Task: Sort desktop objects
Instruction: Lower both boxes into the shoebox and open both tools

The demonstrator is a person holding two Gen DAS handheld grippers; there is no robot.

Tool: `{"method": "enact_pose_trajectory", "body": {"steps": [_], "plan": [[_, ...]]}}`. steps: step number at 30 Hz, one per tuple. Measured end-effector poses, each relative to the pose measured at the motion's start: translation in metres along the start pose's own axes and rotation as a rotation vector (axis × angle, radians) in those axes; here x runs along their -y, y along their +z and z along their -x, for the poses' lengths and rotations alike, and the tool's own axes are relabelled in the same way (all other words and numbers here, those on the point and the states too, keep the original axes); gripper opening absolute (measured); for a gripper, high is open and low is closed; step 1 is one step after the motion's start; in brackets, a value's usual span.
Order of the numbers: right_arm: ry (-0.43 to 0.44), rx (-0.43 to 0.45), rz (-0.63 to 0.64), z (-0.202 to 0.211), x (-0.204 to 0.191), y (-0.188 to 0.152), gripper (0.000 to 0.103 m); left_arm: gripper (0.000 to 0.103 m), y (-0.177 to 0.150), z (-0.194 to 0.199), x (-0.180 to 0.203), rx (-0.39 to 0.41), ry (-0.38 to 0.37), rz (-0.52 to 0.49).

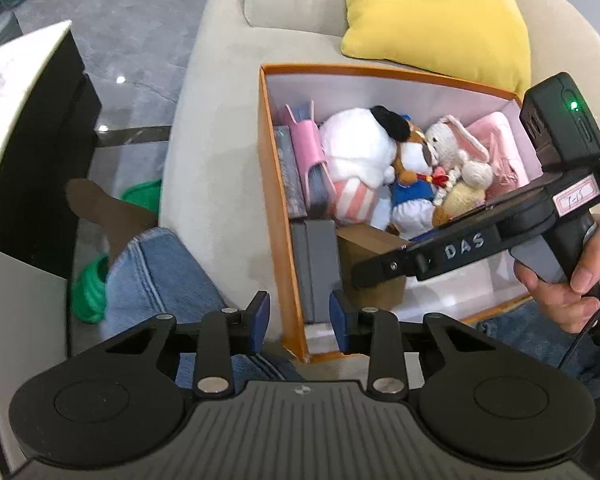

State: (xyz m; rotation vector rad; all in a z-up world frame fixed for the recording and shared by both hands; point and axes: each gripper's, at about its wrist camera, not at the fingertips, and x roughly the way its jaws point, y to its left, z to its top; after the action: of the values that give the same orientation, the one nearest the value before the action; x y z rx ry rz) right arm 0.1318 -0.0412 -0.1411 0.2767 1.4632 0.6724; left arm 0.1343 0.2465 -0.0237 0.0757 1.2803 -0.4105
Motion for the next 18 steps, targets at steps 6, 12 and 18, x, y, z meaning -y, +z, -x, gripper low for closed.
{"method": "enact_pose_trajectory", "body": {"steps": [6, 12, 18], "plan": [[0.024, 0.032, 0.01, 0.007, 0.001, -0.007, 0.056, 0.037, -0.014, -0.003, -0.006, 0.033, -0.052, 0.046], [0.028, -0.011, -0.094, 0.002, 0.002, -0.005, 0.055, 0.035, -0.02, -0.007, -0.008, 0.039, -0.081, 0.078], [0.03, -0.017, -0.174, 0.006, 0.009, 0.002, 0.056, 0.035, -0.021, -0.006, -0.007, 0.051, -0.085, 0.08]]}}
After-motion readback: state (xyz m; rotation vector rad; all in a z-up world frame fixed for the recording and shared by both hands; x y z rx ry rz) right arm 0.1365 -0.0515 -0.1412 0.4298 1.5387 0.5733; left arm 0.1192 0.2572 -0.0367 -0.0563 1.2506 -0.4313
